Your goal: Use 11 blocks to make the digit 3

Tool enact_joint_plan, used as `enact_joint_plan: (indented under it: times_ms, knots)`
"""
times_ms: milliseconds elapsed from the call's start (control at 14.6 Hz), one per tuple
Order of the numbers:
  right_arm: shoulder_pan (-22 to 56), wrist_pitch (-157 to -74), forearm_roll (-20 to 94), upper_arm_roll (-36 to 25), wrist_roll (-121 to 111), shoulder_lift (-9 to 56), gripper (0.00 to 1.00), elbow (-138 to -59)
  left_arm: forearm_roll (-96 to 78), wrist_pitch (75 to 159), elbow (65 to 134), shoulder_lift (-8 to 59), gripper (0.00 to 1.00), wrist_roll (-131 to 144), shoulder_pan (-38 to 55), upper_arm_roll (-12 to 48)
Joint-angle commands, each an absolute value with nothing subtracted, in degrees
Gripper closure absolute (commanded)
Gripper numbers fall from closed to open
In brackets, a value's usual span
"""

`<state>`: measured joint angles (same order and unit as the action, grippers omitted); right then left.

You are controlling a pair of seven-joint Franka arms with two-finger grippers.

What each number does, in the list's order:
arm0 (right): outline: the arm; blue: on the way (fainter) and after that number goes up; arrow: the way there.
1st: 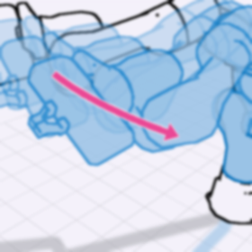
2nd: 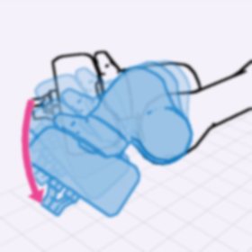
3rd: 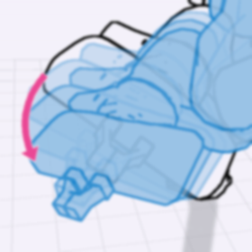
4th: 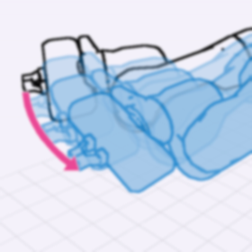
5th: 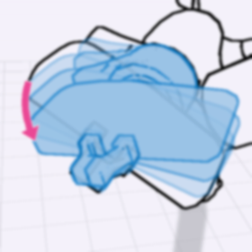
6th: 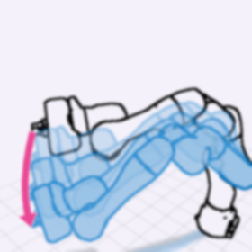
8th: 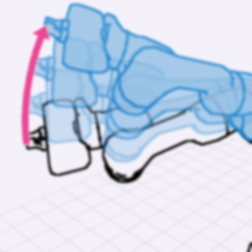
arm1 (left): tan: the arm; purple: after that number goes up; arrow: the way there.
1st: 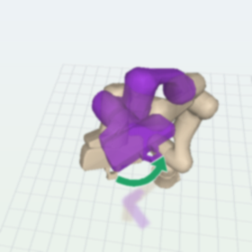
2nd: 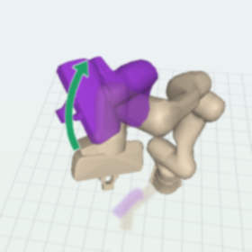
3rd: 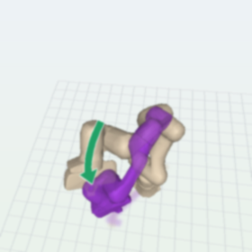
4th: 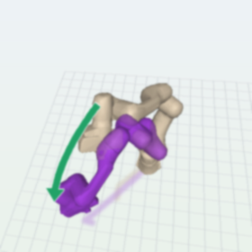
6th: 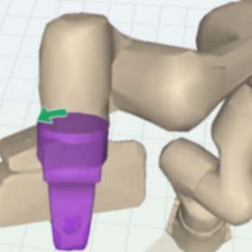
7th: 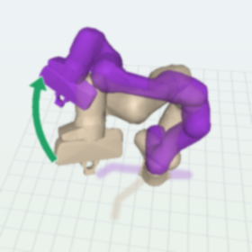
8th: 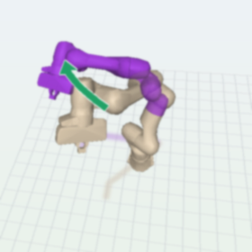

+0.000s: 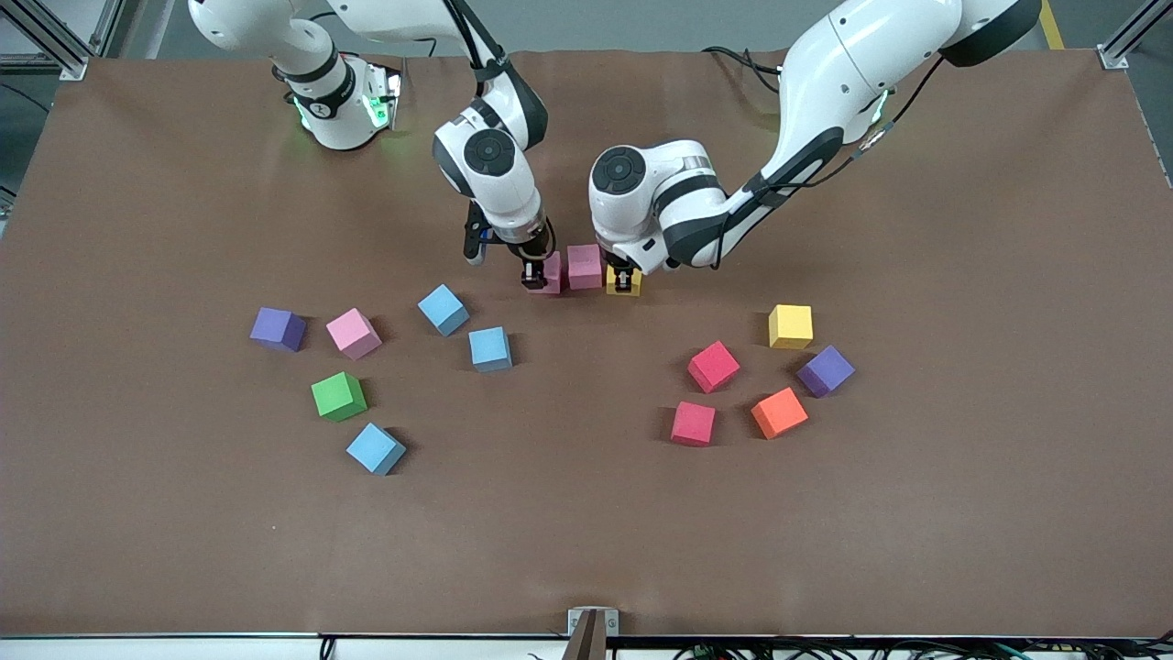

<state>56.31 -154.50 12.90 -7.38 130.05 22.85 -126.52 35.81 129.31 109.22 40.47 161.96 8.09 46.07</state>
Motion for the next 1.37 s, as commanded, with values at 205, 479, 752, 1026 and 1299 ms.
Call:
enact_joint_plan:
  times_ms: [205,479,752,1026,1299]
  knots:
    - [57.57,-154.95,14.24,-7.65,130.69,24.34,1.00,-125.60,37.27,130.08,108.11,41.66,0.59,178.86,10.55,45.35]
    - [57.66,-154.95,14.41,-7.65,130.69,25.31,1.00,-124.81,37.26,129.99,108.02,41.84,0.59,180.08,11.16,45.26]
    - [58.36,-154.95,15.21,-7.65,130.69,26.28,1.00,-123.93,37.18,129.99,108.37,41.84,0.59,181.05,11.51,45.26]
    - [59.06,-154.95,15.21,-7.65,130.61,26.72,1.00,-123.93,37.18,129.99,108.46,41.84,0.56,182.02,11.60,45.26]
    - [59.15,-154.95,15.21,-7.65,130.61,27.07,1.00,-123.93,37.18,129.99,108.46,41.75,0.55,183.60,11.86,45.26]
